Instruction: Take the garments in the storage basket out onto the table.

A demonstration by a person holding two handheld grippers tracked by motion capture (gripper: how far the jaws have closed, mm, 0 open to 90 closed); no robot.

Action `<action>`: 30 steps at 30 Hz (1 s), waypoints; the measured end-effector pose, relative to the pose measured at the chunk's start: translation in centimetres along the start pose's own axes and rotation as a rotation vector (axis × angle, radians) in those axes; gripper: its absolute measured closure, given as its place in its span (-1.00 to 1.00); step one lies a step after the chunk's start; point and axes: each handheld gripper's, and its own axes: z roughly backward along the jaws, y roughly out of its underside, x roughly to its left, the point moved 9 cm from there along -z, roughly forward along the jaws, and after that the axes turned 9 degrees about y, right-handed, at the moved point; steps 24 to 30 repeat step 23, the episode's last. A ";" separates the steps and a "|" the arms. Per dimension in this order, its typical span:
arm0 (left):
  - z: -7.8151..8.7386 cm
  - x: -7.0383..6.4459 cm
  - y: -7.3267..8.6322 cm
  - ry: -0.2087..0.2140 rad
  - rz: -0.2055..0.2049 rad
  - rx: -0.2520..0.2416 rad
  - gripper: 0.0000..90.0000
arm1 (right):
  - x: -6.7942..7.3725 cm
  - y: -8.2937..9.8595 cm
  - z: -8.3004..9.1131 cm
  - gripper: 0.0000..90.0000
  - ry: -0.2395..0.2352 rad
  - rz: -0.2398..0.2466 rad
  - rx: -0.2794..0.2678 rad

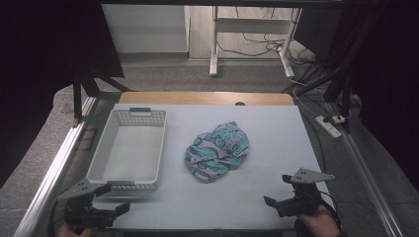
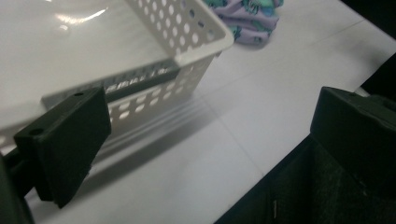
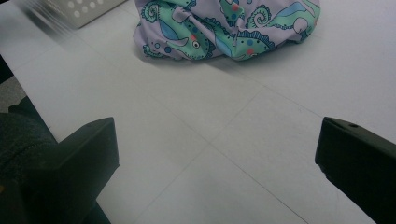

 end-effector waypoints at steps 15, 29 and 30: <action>1.6 0.3 1.8 -0.092 0.012 0.047 -1.00 | 0.0 0.0 -0.1 -1.00 0.005 0.001 0.009; 1.7 0.3 2.3 -0.118 0.015 0.076 -1.00 | 0.0 0.1 -0.2 -1.00 0.017 0.010 0.016; 1.7 0.3 2.3 -0.118 0.015 0.076 -1.00 | 0.0 0.1 -0.2 -1.00 0.017 0.010 0.016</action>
